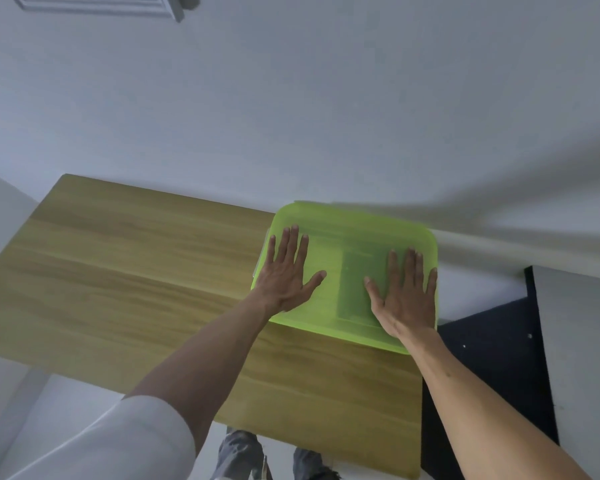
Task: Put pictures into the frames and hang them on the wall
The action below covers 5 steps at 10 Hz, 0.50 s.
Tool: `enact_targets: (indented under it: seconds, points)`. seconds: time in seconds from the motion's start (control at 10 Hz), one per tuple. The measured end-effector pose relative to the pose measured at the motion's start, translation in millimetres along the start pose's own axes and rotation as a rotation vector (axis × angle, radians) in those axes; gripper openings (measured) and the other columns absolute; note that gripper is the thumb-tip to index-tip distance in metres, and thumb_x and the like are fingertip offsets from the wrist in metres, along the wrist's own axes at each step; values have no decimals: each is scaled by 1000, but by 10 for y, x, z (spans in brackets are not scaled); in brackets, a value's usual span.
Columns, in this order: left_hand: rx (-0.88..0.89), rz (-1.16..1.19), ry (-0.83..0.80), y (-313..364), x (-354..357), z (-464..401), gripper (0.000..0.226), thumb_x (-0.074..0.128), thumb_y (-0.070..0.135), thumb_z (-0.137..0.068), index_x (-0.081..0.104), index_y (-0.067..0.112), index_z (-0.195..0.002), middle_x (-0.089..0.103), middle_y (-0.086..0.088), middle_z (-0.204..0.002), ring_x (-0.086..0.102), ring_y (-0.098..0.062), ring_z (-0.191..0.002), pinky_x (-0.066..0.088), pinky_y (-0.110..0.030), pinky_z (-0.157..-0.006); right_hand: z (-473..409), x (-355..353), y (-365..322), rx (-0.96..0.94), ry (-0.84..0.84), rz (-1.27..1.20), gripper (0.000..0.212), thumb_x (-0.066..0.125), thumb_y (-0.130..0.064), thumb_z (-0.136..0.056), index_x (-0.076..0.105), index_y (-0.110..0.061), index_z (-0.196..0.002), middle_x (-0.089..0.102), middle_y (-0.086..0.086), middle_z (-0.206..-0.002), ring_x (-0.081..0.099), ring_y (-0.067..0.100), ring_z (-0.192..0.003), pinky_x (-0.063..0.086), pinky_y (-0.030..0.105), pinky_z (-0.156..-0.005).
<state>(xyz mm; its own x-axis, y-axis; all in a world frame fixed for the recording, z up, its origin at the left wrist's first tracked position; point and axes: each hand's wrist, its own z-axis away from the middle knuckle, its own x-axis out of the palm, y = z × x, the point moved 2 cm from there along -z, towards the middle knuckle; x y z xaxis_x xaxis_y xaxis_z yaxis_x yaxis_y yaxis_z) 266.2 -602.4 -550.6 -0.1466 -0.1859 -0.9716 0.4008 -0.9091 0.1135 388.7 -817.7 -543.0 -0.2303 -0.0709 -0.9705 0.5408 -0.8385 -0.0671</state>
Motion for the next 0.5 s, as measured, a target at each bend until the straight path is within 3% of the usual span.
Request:
enact_targets:
  seconds: [0.2,0.3,0.4,0.5]
  points:
    - [-42,-17,-171,60,-173,-65,90,11,70,-92,-16,9,-153,-31,-16,-156,-31,-29,-144,-14,-52,-118,-14,-116,-3,-11,-156,-33,84,2,-73,-91,-19,-23,-156,-32,10,-160,-32,24,-146,-15,52,-120]
    - [-57,-61,-191,110,-307,-77,90,20,68,-94,-7,7,-154,-22,-20,-159,-23,-33,-147,-13,-53,-118,27,-206,-16,1,-214,-12,83,6,-71,-94,-18,-21,-156,-32,12,-159,-32,25,-146,-20,52,-118]
    - [-70,151,13,165,-423,18,82,27,59,-98,0,6,-155,-22,-19,-159,-25,-32,-146,-11,-50,-120,50,-312,-124,-13,-118,-83,79,11,-64,-98,-11,-16,-158,-26,14,-162,-27,26,-148,-17,52,-119]
    - [-91,446,457,61,-431,498,69,39,43,-99,21,3,-153,8,-17,-162,3,-30,-151,8,-50,-122,470,-295,-152,-78,209,-268,70,19,-54,-102,10,-13,-159,1,14,-166,-4,26,-154,1,50,-124]
